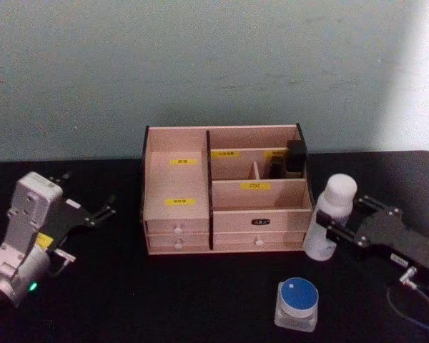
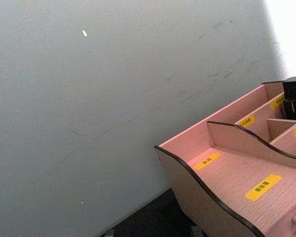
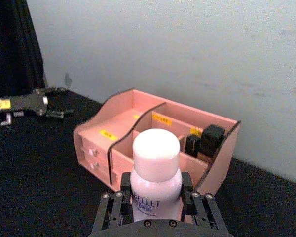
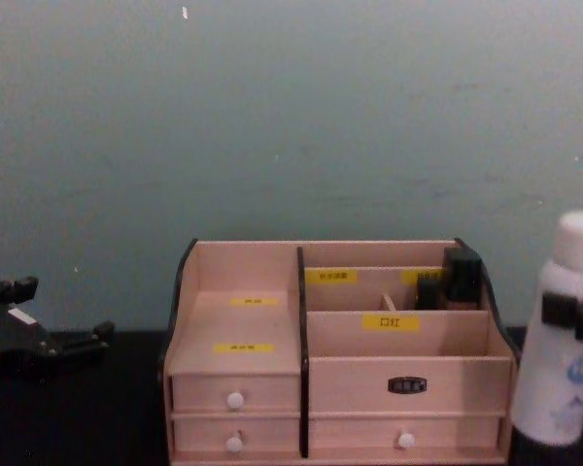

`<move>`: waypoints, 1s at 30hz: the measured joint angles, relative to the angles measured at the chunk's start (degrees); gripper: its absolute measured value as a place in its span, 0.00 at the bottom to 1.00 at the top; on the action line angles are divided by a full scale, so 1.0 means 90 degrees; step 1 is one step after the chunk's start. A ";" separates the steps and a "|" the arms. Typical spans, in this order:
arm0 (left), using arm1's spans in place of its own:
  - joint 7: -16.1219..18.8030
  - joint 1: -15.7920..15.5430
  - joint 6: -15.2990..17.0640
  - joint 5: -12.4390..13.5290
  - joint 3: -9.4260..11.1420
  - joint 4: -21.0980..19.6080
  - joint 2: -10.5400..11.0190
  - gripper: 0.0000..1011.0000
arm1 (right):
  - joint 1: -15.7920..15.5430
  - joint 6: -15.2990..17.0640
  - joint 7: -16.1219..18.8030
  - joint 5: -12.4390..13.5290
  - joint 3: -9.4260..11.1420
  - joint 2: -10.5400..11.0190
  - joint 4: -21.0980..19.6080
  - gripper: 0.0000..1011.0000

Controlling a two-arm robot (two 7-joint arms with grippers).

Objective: Pick up the facial cleanser and watermelon frost from the table and place them into the tiered storage box.

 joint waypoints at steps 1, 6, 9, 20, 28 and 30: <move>0.0000 0.0000 0.0000 0.0000 0.0000 0.0000 0.0000 0.99 | 0.0029 0.0025 -0.0016 0.0016 0.0000 0.0000 -0.0028 0.58; 0.0000 0.0000 0.0000 0.0000 0.0000 0.0000 0.0000 0.99 | 0.0317 0.0205 -0.0086 0.0103 -0.0069 -0.0049 -0.0074 0.58; 0.0000 0.0000 0.0000 0.0000 0.0000 0.0000 0.0000 0.99 | 0.0539 0.0266 -0.0106 0.0129 -0.0147 -0.0106 -0.0012 0.58; 0.0000 0.0000 0.0000 0.0000 0.0000 0.0000 0.0000 0.99 | 0.1762 0.0335 -0.0121 -0.0113 -0.0686 -0.0525 0.0765 0.58; 0.0000 0.0000 0.0000 0.0000 0.0000 0.0000 0.0000 0.99 | 0.2506 0.0260 -0.0140 -0.0239 -0.0927 -0.0966 0.1447 0.58; 0.0000 0.0000 0.0000 0.0000 0.0000 0.0000 0.0000 0.99 | 0.2689 0.0287 -0.0132 -0.0240 -0.0986 -0.1089 0.1643 0.58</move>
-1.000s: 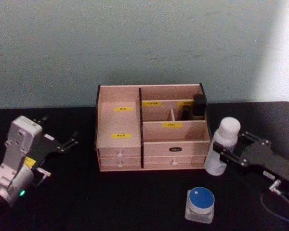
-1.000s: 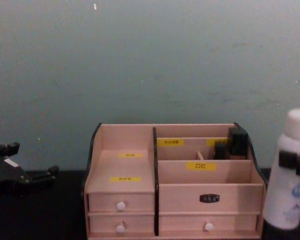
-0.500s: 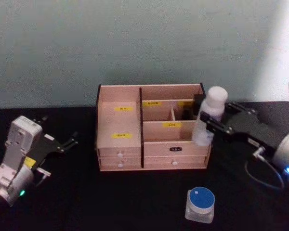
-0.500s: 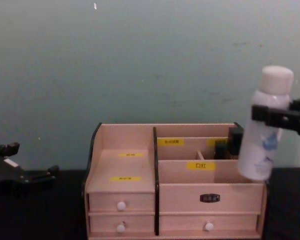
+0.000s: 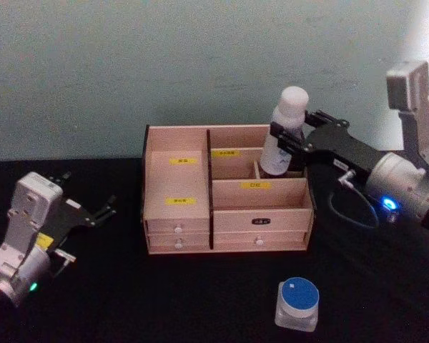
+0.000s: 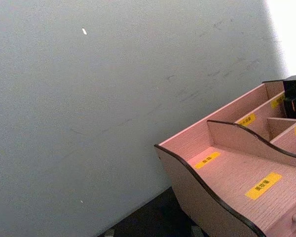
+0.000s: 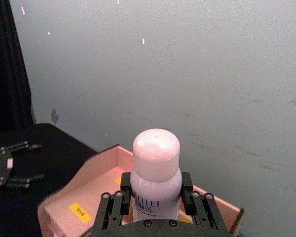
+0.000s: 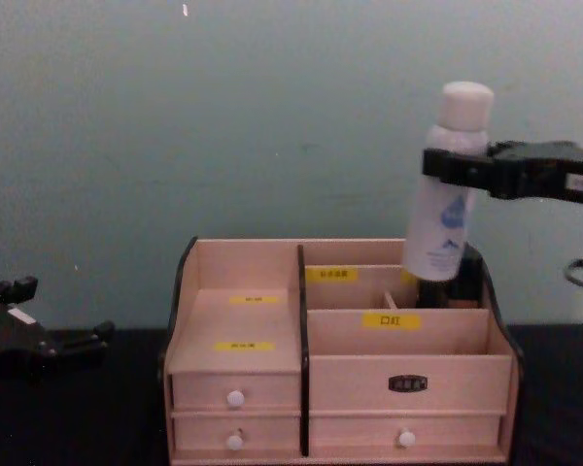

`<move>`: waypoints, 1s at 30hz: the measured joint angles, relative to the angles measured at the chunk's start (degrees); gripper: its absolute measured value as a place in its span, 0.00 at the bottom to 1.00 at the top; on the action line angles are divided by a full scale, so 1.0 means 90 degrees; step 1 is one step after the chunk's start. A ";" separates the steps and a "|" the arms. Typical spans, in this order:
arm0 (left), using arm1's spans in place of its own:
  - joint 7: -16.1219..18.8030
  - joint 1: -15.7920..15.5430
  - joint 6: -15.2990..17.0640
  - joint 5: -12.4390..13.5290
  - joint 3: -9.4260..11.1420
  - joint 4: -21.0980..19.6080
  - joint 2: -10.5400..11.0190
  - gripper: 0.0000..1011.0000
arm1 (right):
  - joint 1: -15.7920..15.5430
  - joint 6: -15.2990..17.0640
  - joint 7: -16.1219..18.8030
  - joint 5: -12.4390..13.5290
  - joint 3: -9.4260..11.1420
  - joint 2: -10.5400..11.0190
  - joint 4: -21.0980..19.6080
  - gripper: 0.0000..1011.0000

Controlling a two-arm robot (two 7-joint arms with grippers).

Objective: Pick up the facial cleanser and watermelon frost from the table and place them into the tiered storage box.

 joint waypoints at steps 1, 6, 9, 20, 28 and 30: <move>0.0000 0.0000 0.0000 0.0000 0.0000 0.0000 0.0000 0.99 | 0.0065 0.0015 0.0001 0.0000 -0.0016 -0.0040 0.0074 0.58; 0.0000 0.0000 0.0000 0.0000 0.0000 0.0000 0.0000 0.99 | 0.0413 0.0109 0.0020 0.0022 -0.0140 -0.0286 0.0518 0.58; 0.0000 0.0000 0.0000 0.0000 0.0000 0.0000 0.0000 0.99 | 0.0536 0.0121 0.0025 0.0012 -0.0205 -0.0373 0.0699 0.58; 0.0000 0.0000 0.0000 0.0000 0.0000 0.0000 0.0000 0.99 | 0.1029 0.0064 0.0114 -0.0138 -0.0457 -0.0737 0.1565 0.58; 0.0000 0.0000 0.0000 0.0000 0.0000 0.0001 0.0000 0.99 | 0.1212 -0.0030 0.0186 -0.0255 -0.0556 -0.0900 0.1904 0.58; 0.0000 0.0000 0.0000 0.0000 0.0000 0.0000 0.0000 0.99 | 0.1251 -0.0066 0.0209 -0.0296 -0.0586 -0.0939 0.1970 0.58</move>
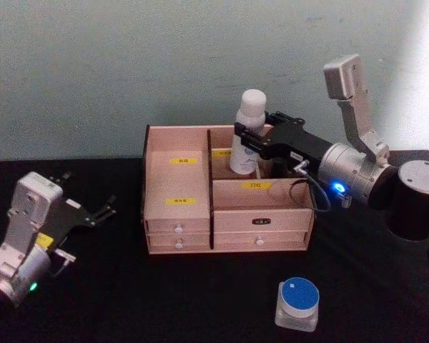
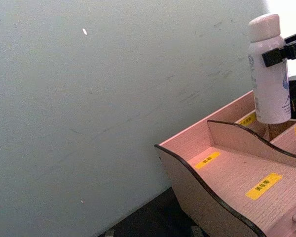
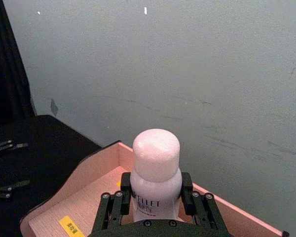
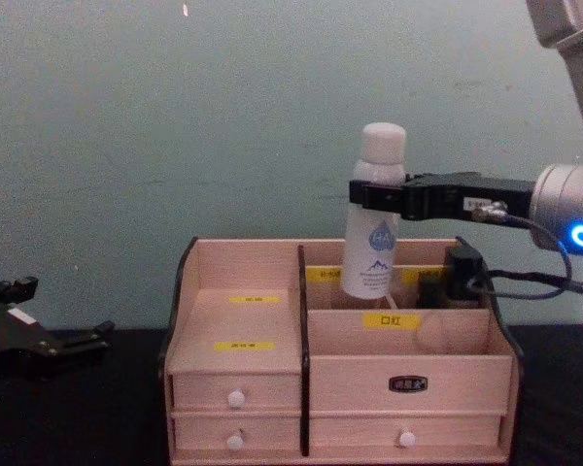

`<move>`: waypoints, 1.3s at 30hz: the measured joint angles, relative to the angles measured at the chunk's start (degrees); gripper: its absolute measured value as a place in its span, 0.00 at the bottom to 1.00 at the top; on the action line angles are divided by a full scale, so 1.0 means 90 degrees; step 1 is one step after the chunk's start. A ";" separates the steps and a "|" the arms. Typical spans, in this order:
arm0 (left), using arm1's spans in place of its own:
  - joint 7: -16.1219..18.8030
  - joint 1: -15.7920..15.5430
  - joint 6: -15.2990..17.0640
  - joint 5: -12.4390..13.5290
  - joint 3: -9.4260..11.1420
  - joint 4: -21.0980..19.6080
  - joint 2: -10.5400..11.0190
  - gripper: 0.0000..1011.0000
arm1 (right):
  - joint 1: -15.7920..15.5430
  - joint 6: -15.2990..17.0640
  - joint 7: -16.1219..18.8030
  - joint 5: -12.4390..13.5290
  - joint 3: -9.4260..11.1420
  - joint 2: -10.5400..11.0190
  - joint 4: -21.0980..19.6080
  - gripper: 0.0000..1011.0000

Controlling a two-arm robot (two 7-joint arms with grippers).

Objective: Pick up the facial cleanser and watermelon frost from the table and place them into the tiered storage box.

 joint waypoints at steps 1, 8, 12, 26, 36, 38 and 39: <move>0.0000 0.0000 0.0000 0.0000 0.0000 0.0000 0.0000 0.99 | 0.0010 -0.0009 0.0005 -0.0014 -0.0008 -0.0011 0.0019 0.58; 0.0000 0.0000 0.0000 0.0000 0.0000 0.0000 0.0000 0.99 | 0.0058 -0.0106 0.0032 -0.0155 -0.0080 -0.0089 0.0160 0.58; 0.0000 0.0000 0.0000 0.0000 0.0000 0.0000 0.0000 0.99 | 0.0067 -0.0149 0.0029 -0.0243 -0.0098 -0.0132 0.0233 0.58; 0.0000 0.0000 0.0000 0.0000 0.0000 0.0000 0.0000 0.99 | 0.0122 -0.0193 0.0016 -0.0420 -0.0078 -0.0260 0.0604 0.58; 0.0000 -0.0001 0.0000 0.0000 0.0000 0.0000 0.0000 0.99 | 0.0143 -0.0200 0.0039 -0.0492 -0.0039 -0.0350 0.0839 0.58; 0.0000 0.0000 0.0000 0.0000 0.0000 0.0000 0.0000 0.99 | 0.0143 -0.0201 0.0044 -0.0509 -0.0032 -0.0366 0.0882 0.58; 0.0000 0.0000 0.0000 0.0000 0.0000 0.0000 0.0000 0.99 | 0.0143 -0.0201 0.0044 -0.0509 -0.0032 -0.0366 0.0882 0.58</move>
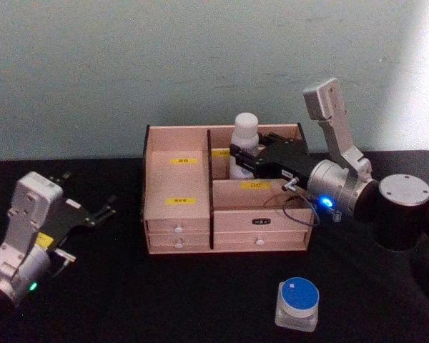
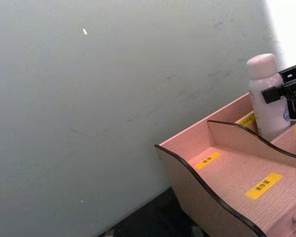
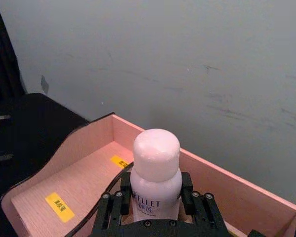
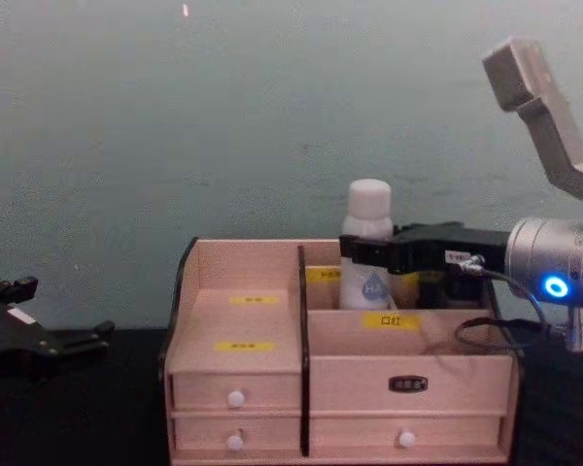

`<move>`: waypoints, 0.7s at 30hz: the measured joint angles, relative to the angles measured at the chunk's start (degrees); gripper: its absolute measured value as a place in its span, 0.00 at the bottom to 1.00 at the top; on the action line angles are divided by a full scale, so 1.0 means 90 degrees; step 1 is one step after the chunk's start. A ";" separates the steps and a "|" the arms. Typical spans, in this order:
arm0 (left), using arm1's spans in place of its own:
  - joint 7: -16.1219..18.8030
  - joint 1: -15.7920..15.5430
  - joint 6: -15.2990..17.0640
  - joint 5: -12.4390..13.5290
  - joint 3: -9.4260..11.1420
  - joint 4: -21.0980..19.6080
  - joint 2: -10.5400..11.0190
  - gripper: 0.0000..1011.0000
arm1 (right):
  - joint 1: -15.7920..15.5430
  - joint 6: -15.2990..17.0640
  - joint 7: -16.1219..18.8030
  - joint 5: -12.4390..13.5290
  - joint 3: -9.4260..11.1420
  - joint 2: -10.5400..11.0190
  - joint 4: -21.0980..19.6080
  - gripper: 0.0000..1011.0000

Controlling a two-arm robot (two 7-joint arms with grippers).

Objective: Pick up the facial cleanser and watermelon frost from the table and place them into the tiered storage box.

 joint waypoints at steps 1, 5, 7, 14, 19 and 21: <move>0.0000 0.0000 0.0000 0.0000 0.0000 0.0000 0.0000 0.99 | 0.0000 0.0000 0.0004 -0.0010 0.0005 -0.0006 0.0021 0.58; 0.0000 0.0000 0.0000 0.0000 0.0000 0.0000 0.0000 0.99 | 0.0000 0.0001 0.0013 -0.0029 0.0020 -0.0016 0.0057 0.58; 0.0000 0.0000 0.0000 0.0000 0.0000 0.0000 0.0000 0.99 | -0.0004 0.0007 0.0017 -0.0040 0.0029 -0.0019 0.0063 0.58; 0.0000 -0.0001 0.0000 0.0000 0.0000 0.0000 0.0000 0.99 | -0.0014 0.0022 0.0016 -0.0060 0.0039 -0.0017 0.0065 0.58; 0.0000 0.0000 0.0000 0.0000 0.0000 0.0000 0.0000 0.99 | -0.0016 0.0025 0.0016 -0.0059 0.0039 -0.0016 0.0064 0.58; 0.0000 0.0000 0.0000 0.0000 0.0000 0.0000 0.0000 0.99 | -0.0018 0.0027 0.0015 -0.0058 0.0039 -0.0015 0.0064 0.58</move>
